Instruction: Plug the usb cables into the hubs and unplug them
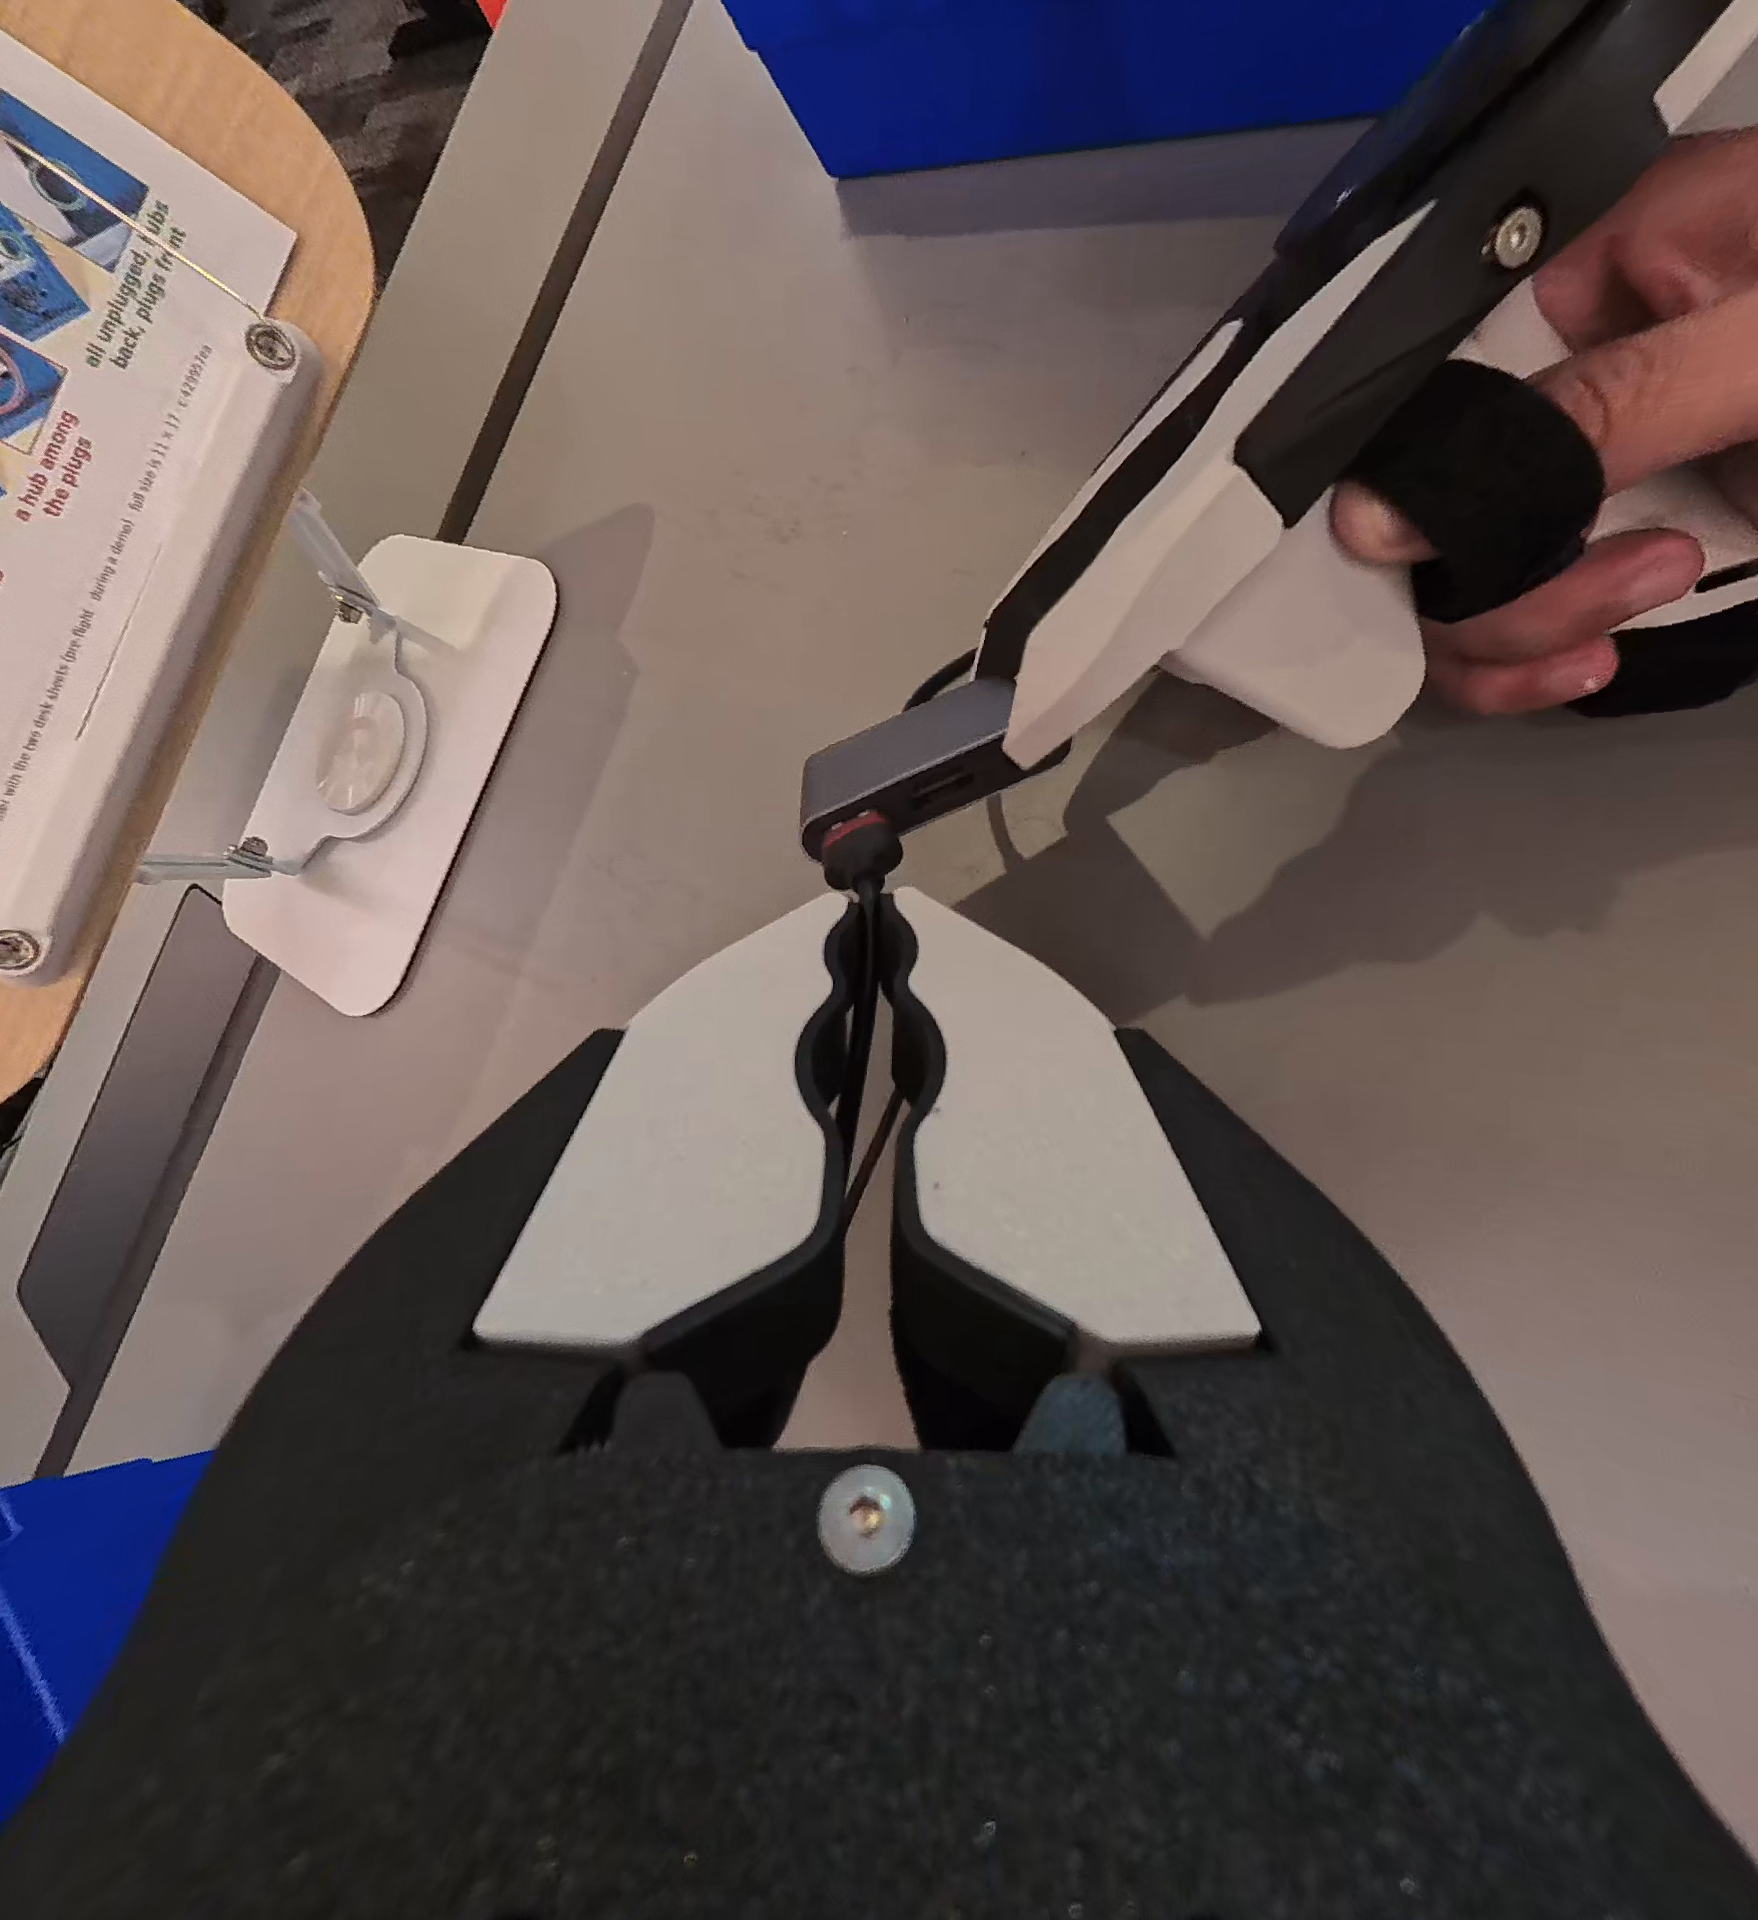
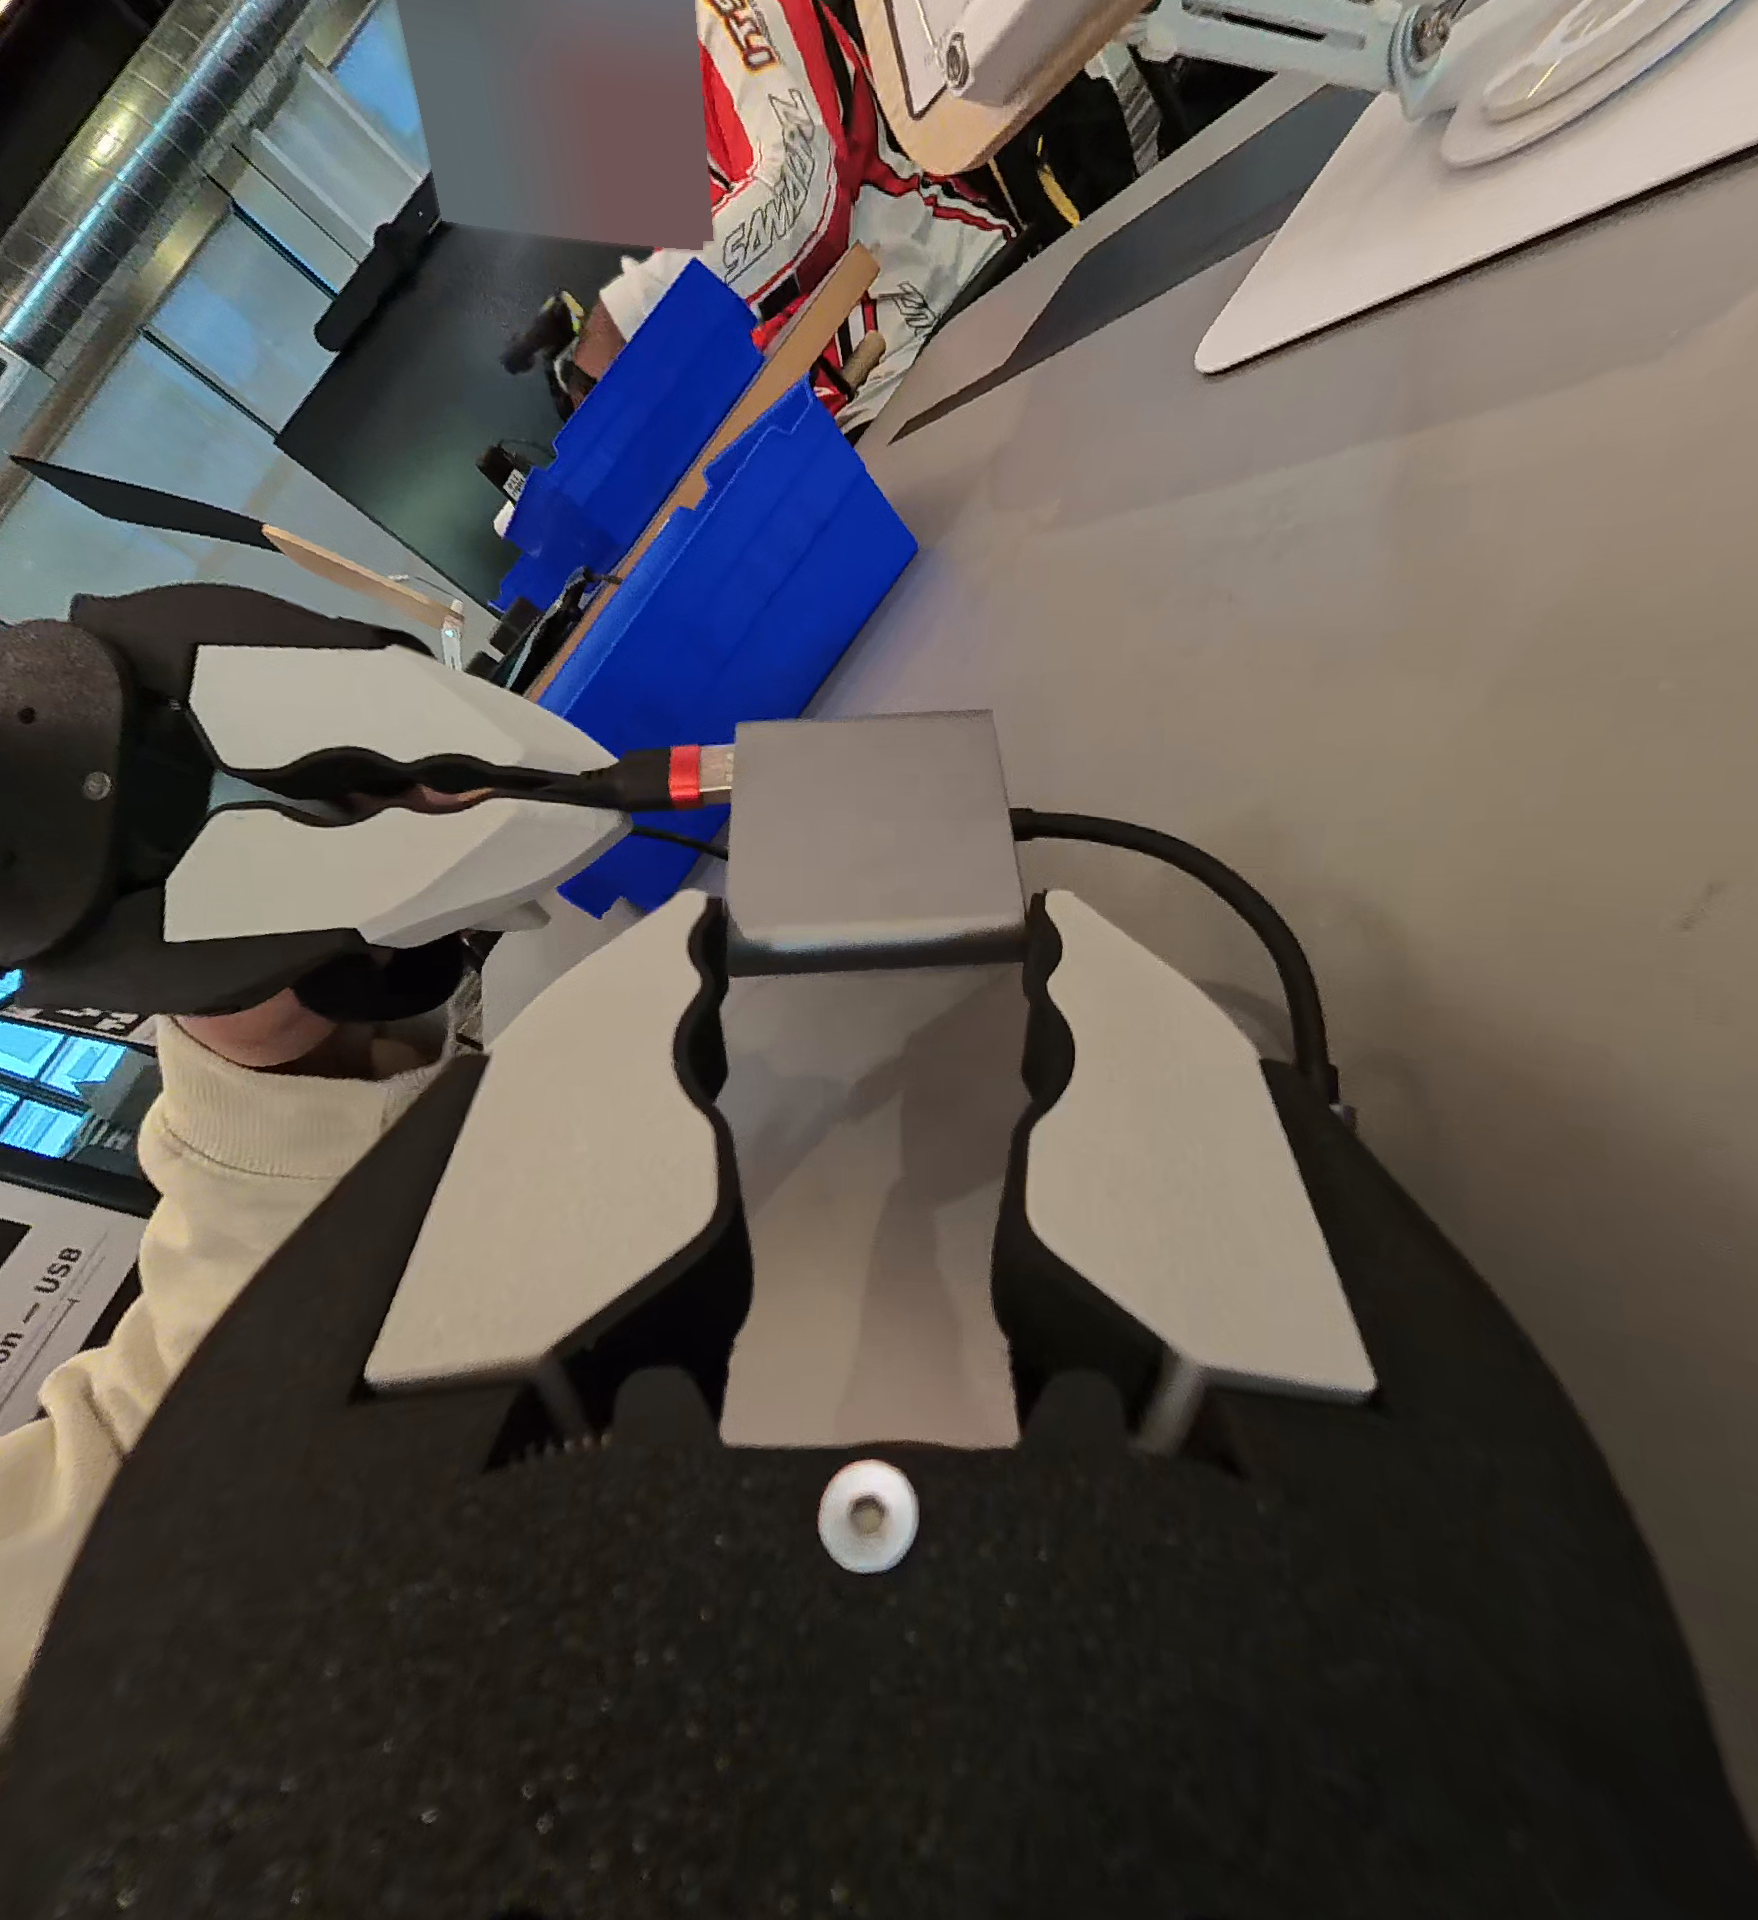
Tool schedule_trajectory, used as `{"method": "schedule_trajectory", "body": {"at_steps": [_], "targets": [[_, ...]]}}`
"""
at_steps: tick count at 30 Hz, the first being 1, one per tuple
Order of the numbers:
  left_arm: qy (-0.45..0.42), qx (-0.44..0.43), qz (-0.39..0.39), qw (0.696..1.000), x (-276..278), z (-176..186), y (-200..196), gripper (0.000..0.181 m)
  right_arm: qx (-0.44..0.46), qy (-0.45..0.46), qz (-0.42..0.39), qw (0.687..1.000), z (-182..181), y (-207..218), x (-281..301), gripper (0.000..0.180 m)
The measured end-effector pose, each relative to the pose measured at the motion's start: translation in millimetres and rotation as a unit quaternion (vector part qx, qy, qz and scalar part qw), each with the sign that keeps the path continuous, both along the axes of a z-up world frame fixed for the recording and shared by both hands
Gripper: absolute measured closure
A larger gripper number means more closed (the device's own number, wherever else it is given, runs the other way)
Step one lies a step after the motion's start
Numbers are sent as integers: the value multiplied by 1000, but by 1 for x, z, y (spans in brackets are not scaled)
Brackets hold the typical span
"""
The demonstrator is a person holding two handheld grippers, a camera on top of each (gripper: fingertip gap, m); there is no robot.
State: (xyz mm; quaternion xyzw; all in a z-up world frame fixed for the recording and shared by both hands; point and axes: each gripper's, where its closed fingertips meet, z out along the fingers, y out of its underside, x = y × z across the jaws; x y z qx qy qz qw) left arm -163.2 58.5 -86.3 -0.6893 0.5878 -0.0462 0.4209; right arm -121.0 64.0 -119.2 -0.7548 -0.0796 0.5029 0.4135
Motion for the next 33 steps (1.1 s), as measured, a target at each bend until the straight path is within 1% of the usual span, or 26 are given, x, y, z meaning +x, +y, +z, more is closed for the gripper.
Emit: {"method": "schedule_trajectory", "body": {"at_steps": [7,14,20,22,25,27,29,31,33], "targets": [[7,-2,7,1000,-7,0,3,179,43,-73,3,996,-5,-2,-9,125],[13,0,16,1000,-11,-1,6,179,38,-82,10,996,-9,-3,-12,125],[14,-6,22,1000,-13,2,9,179,99,-186,-12,978,-11,-2,-11,120],[17,-12,22,1000,-13,1,8,179,143,-245,-32,959,-10,1,-7,120],[12,-26,13,1000,-9,1,4,179,230,-349,-52,907,-4,2,-4,122],[5,-38,5,999,-6,1,-1,179,274,-396,-52,875,-3,0,-7,133],[-8,-50,-6,999,-1,4,-6,179,306,-421,-45,853,-2,-4,-12,149],[-8,-55,-10,998,0,6,-9,179,322,-433,-48,841,1,-5,-12,163],[-1,-49,-9,999,1,6,-10,179,329,-440,-37,834,1,-6,-11,166]]}}
